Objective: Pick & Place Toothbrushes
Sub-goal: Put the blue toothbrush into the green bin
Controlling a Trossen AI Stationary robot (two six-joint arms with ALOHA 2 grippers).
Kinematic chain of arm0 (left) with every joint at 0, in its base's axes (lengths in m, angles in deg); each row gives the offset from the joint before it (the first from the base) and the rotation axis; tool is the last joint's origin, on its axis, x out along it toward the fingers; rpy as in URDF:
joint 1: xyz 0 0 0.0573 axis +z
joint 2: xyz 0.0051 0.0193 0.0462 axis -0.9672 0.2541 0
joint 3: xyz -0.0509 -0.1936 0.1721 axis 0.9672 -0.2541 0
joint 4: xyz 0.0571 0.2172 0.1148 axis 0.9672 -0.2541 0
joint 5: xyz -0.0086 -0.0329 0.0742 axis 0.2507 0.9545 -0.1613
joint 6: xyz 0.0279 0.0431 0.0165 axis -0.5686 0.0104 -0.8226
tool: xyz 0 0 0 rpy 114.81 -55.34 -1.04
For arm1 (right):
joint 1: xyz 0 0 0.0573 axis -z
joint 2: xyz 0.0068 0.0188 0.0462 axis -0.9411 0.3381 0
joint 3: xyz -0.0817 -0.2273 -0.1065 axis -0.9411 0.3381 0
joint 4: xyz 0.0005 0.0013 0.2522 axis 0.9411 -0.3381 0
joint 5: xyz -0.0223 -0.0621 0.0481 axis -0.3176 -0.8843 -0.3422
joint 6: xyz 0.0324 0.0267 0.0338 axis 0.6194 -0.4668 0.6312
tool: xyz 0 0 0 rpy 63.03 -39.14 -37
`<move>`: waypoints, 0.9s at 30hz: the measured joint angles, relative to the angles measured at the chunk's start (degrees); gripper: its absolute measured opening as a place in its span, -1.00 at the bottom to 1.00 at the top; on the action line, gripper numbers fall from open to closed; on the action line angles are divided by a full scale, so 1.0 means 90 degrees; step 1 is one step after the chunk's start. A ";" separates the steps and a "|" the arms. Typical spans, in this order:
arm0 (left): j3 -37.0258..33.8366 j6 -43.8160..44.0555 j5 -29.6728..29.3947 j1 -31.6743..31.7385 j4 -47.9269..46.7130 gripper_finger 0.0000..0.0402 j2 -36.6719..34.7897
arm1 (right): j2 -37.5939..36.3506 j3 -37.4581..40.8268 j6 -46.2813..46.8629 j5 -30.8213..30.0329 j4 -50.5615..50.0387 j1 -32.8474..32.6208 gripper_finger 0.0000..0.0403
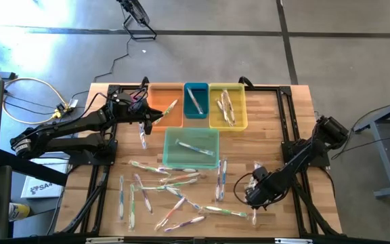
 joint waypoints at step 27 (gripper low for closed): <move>0.0000 -0.0001 0.0000 0.0000 -0.0002 -0.66 0.0000 | -0.0010 -0.0012 -0.0079 0.0022 -0.0015 0.0007 -0.97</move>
